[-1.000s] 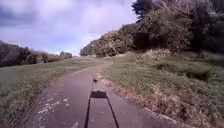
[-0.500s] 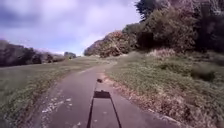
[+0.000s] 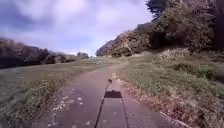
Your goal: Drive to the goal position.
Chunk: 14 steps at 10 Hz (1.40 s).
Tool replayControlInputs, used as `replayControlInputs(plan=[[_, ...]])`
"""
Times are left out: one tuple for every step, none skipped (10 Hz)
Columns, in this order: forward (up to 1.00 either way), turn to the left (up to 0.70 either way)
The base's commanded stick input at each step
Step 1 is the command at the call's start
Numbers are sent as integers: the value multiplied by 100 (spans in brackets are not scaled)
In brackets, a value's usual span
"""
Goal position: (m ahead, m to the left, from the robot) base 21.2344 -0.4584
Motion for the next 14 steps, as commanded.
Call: replayControlInputs(plan=[[0,0],[0,0],[0,0],[0,0],[0,0],[0,0],[1,0],[3,0],[0,0],[0,0],[0,0],[0,0],[0,0],[0,0]])
